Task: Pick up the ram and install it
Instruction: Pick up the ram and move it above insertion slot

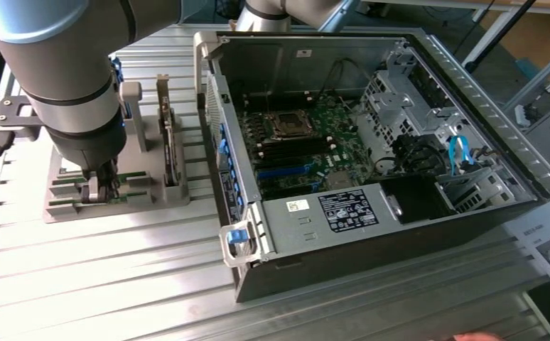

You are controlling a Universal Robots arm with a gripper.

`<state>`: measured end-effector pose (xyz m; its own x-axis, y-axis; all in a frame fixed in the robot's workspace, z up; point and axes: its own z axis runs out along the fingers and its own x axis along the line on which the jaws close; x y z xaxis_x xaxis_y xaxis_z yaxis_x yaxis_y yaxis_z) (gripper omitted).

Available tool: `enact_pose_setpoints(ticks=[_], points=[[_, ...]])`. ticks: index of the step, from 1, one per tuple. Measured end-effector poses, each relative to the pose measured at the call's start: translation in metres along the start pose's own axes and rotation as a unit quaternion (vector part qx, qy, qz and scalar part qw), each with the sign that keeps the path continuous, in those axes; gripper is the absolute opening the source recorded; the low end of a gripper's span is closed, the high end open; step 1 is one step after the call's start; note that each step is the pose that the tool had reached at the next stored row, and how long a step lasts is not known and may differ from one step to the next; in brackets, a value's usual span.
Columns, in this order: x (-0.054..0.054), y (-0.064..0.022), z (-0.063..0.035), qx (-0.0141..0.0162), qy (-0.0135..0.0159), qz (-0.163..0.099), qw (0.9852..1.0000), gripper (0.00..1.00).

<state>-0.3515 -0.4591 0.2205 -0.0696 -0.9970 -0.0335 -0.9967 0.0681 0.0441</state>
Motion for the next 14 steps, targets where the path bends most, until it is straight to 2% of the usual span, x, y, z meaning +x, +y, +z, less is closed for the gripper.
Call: enact_pose_setpoints(ticks=[14], points=[[0.0002,-0.0003,0.0061,0.0000,0.0000,0.000,1.0000,0.24]])
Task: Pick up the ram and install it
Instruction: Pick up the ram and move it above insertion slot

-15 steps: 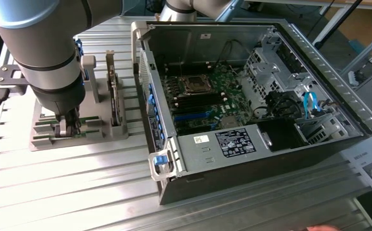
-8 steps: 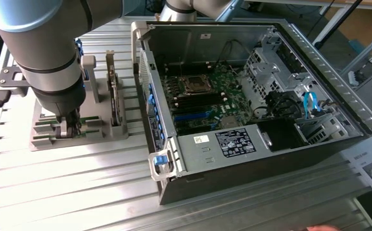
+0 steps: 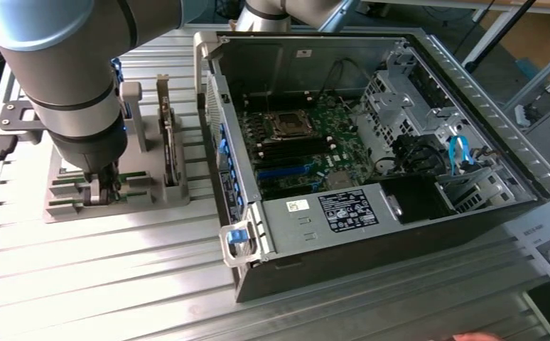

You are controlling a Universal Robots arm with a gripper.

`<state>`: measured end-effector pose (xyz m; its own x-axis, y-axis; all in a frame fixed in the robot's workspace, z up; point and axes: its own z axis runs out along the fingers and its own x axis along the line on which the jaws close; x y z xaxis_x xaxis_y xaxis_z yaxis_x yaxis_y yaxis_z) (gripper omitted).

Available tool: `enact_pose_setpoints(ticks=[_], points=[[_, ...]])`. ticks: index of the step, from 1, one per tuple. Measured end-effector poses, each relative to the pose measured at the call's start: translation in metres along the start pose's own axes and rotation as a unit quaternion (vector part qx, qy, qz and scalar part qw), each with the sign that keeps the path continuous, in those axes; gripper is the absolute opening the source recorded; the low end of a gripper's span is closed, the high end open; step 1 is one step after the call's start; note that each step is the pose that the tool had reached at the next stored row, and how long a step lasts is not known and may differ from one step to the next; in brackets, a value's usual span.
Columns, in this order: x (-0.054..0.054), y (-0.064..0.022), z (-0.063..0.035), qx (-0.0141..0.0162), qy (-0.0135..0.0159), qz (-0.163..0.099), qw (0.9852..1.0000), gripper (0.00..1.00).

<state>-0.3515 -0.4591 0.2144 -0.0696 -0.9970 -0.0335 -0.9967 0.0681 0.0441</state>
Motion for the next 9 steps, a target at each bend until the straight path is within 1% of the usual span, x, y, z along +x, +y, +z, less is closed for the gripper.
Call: enact_pose_setpoints(ticks=[9], points=[[-0.0001,-0.0012,0.0000,0.0000,0.0000,0.000,1.0000,0.24]])
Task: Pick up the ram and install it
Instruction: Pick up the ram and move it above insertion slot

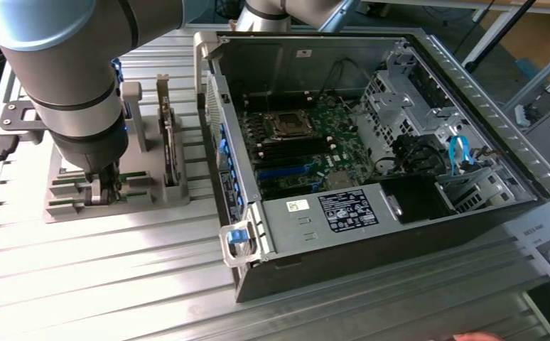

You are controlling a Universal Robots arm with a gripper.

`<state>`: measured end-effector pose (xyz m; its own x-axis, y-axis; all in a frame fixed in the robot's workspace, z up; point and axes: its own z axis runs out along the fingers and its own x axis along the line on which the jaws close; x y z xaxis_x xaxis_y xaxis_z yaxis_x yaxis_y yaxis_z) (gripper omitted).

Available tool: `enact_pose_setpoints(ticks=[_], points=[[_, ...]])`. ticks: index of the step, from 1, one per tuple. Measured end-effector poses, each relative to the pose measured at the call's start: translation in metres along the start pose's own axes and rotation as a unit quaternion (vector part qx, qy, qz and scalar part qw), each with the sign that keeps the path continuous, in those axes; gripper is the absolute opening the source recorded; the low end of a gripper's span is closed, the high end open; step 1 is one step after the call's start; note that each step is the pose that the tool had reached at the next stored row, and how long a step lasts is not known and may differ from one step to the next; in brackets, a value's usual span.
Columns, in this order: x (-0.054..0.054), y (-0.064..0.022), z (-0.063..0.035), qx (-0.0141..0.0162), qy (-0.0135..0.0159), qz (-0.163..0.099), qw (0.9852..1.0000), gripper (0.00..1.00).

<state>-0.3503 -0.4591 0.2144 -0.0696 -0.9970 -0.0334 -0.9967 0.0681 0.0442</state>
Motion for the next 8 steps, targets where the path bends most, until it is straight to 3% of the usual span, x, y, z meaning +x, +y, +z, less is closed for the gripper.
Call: enact_pose_setpoints(ticks=[8], points=[[0.0001,-0.0001,0.0026,0.0000,0.0000,0.000,1.0000,0.24]])
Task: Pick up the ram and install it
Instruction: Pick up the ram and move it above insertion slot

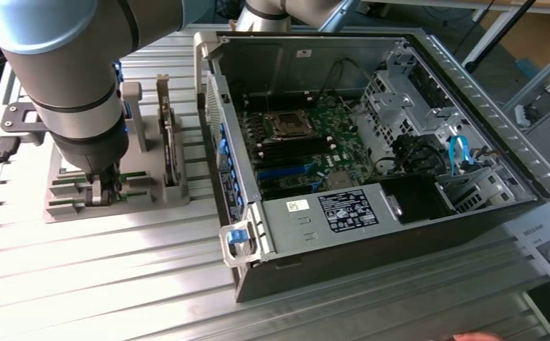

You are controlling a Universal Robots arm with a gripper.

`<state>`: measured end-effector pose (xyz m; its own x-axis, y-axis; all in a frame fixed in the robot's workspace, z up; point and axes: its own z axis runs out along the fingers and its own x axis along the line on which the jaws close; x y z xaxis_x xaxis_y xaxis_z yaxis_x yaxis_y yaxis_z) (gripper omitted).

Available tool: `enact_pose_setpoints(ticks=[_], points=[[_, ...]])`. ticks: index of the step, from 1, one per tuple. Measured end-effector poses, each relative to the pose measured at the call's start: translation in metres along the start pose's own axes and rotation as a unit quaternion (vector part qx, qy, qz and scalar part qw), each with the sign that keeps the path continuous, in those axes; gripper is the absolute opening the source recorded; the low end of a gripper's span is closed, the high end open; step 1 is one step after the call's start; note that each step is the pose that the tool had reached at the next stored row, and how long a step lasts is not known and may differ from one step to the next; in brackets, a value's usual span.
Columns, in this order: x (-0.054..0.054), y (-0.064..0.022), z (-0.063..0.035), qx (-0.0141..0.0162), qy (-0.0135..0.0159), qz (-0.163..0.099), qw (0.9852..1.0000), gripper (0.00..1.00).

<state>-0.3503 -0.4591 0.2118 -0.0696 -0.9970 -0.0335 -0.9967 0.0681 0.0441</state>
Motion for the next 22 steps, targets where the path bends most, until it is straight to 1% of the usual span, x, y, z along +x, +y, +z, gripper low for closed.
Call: enact_pose_setpoints(ticks=[5,22], points=[[0.0001,-0.0001,0.0019,0.0000,0.0000,0.000,1.0000,0.24],[0.0019,-0.0012,0.0020,0.0000,0.0000,0.000,1.0000,0.24]])
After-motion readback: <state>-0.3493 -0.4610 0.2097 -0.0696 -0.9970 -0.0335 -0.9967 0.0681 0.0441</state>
